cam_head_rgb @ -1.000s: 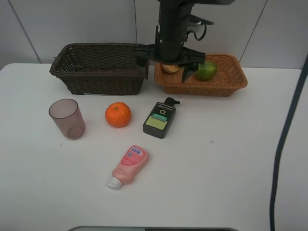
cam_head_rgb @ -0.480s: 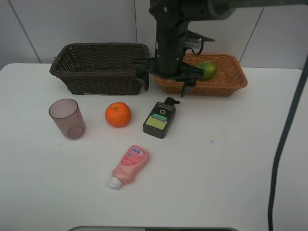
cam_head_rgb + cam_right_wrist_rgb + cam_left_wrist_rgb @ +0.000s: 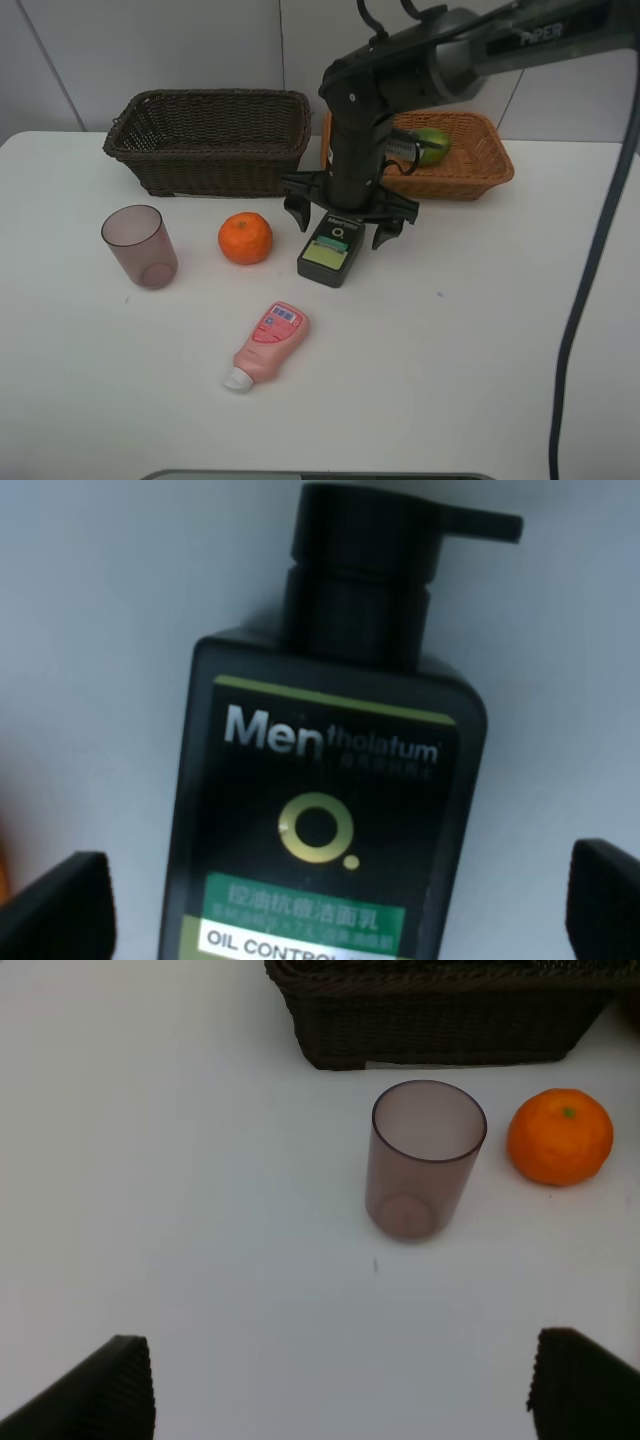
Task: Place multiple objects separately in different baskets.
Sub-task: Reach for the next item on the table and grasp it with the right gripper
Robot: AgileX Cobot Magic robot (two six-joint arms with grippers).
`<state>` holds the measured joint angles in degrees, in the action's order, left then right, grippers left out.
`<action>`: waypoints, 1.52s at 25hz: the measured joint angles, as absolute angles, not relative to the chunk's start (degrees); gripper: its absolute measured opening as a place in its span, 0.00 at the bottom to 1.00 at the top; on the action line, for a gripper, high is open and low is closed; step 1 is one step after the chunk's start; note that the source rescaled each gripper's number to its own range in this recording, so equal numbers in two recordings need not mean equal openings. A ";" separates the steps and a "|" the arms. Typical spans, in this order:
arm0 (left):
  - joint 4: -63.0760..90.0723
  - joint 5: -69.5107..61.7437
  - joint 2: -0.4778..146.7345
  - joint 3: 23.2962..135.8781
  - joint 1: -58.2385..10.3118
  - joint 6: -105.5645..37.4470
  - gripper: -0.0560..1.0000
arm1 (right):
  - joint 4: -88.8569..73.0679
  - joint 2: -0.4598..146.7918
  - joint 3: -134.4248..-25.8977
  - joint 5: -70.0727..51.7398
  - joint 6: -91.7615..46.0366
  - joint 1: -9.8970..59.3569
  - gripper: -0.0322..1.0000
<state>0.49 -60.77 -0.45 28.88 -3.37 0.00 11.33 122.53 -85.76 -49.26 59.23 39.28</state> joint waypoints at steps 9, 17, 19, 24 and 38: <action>0.49 -60.77 -0.45 28.88 -3.37 0.00 0.97 | 10.89 123.28 -85.59 -47.29 59.94 39.28 1.00; 0.49 -60.77 -0.45 28.88 -3.37 0.00 0.97 | 10.89 124.47 -85.59 -45.78 60.45 39.28 1.00; 0.49 -60.77 -0.45 28.88 -3.37 0.00 0.97 | 10.89 124.82 -85.59 -45.65 60.45 39.28 1.00; 0.49 -60.77 -0.45 28.88 -3.37 0.00 0.97 | 10.89 126.34 -85.59 -45.49 60.51 39.28 1.00; 0.49 -60.77 -0.45 28.88 -3.37 0.00 0.97 | 10.95 127.59 -85.59 -45.73 60.51 39.28 0.69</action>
